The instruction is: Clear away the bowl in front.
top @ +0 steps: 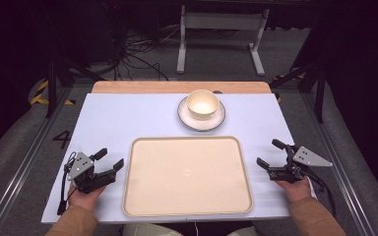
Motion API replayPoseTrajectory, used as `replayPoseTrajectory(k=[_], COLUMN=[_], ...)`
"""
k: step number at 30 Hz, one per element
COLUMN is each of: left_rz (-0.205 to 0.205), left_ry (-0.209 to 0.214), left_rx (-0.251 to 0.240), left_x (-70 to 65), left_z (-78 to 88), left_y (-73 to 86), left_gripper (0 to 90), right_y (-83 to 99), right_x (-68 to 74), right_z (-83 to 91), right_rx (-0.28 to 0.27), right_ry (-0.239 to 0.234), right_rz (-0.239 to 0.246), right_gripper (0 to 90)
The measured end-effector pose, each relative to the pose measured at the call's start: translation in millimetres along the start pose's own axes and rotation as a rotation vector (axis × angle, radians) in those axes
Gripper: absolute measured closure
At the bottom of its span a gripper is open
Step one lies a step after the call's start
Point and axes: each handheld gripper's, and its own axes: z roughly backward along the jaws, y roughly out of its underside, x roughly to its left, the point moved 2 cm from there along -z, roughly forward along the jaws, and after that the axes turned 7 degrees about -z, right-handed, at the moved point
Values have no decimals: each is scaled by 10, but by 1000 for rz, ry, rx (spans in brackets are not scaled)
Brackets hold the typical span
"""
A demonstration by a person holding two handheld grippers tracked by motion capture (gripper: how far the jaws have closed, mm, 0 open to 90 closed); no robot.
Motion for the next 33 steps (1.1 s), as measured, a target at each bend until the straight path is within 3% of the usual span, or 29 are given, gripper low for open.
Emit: replayPoseTrajectory(k=[8, 14, 17, 20, 25, 33], left_rz=[-9, 8, 6, 2, 14, -6], left_ry=[-3, -13, -27, -22, 2, 37], left_rx=[23, 1, 31, 50, 28, 16], left_x=[-32, -25, -44, -74, -112, -210], left_z=[-25, -15, -39, -48, -42, -128], left_y=[-18, -71, -96, -160, -320, -552], left_gripper=[264, 260, 260, 260, 250, 245], right_y=[-1, -2, -2, -2, -2, -2], right_x=[-3, -3, -5, -6, -7, -7], right_z=[-3, -5, -6, -6, -8, -9], right_rx=[3, 3, 3, 3, 4, 3], right_ry=[0, 1, 0, 0, -1, -1], right_rz=[-3, -1, -2, -3, -4, -5], right_gripper=[42, 42, 42, 42, 42, 42])
